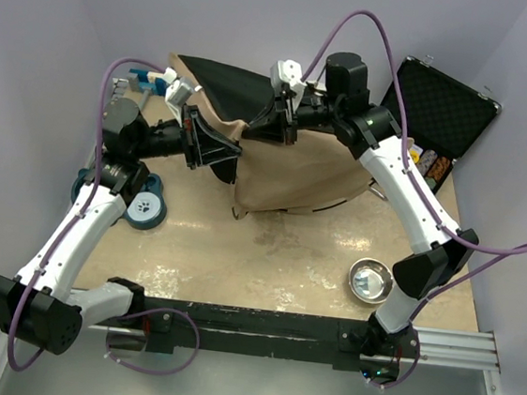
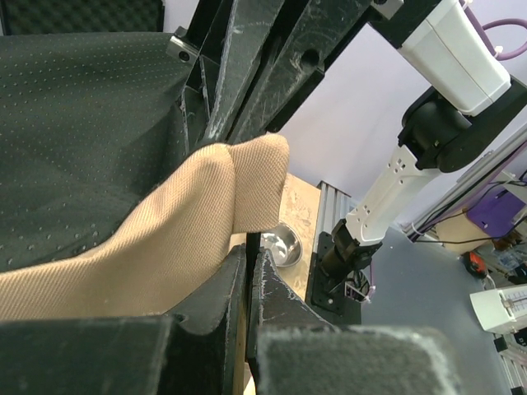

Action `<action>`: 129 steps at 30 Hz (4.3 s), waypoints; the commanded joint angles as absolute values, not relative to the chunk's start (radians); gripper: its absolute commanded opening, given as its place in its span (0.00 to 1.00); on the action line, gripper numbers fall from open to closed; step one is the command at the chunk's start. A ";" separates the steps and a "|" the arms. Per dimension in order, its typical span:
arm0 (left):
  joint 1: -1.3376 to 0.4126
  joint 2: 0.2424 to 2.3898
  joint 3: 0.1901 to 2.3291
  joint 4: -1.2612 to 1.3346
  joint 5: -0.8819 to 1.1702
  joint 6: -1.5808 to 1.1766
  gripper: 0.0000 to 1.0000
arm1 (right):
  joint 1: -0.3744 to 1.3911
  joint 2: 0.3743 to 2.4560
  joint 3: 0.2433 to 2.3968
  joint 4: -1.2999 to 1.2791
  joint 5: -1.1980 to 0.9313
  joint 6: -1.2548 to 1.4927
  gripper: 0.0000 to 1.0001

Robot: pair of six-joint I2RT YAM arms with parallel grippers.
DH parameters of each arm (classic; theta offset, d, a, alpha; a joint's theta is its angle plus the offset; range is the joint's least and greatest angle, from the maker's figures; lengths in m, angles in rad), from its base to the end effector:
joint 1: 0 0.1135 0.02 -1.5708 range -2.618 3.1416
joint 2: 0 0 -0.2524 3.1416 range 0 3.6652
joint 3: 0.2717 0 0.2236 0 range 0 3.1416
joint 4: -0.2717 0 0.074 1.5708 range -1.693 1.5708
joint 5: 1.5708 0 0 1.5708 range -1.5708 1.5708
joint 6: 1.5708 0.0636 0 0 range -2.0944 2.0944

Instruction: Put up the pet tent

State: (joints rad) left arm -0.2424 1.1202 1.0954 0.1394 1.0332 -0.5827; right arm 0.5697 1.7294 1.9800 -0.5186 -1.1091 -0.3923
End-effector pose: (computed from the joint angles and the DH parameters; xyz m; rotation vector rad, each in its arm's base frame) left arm 0.2128 -0.1089 0.4075 0.6524 1.5554 -1.3800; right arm 0.2660 0.2380 0.4472 -1.4560 1.1037 1.1308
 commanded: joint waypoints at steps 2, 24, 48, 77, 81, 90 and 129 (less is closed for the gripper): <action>-0.232 1.144 1.114 0.094 0.991 -0.571 0.00 | 0.615 1.712 2.006 -0.626 -1.077 -0.495 0.00; -0.235 1.101 0.967 0.014 1.038 -0.509 0.13 | 0.618 1.758 2.052 -0.831 -0.934 -0.772 0.00; -0.245 1.108 0.893 0.064 1.045 -0.525 0.00 | 0.632 1.756 2.039 -0.885 -0.916 -0.836 0.00; -0.281 1.173 0.989 0.009 1.014 -0.469 0.00 | 0.680 1.764 1.973 -1.003 -0.759 -1.026 0.02; -0.279 1.170 1.002 0.057 1.000 -0.506 0.00 | 0.678 1.746 1.971 -0.956 -0.762 -0.964 0.39; -0.279 1.180 1.040 0.081 0.997 -0.532 0.00 | 0.617 1.622 1.942 -0.698 -0.744 -0.680 0.70; -0.485 1.123 0.996 -0.041 0.856 -0.218 0.06 | 0.617 1.376 1.600 -0.744 -0.781 -0.558 0.40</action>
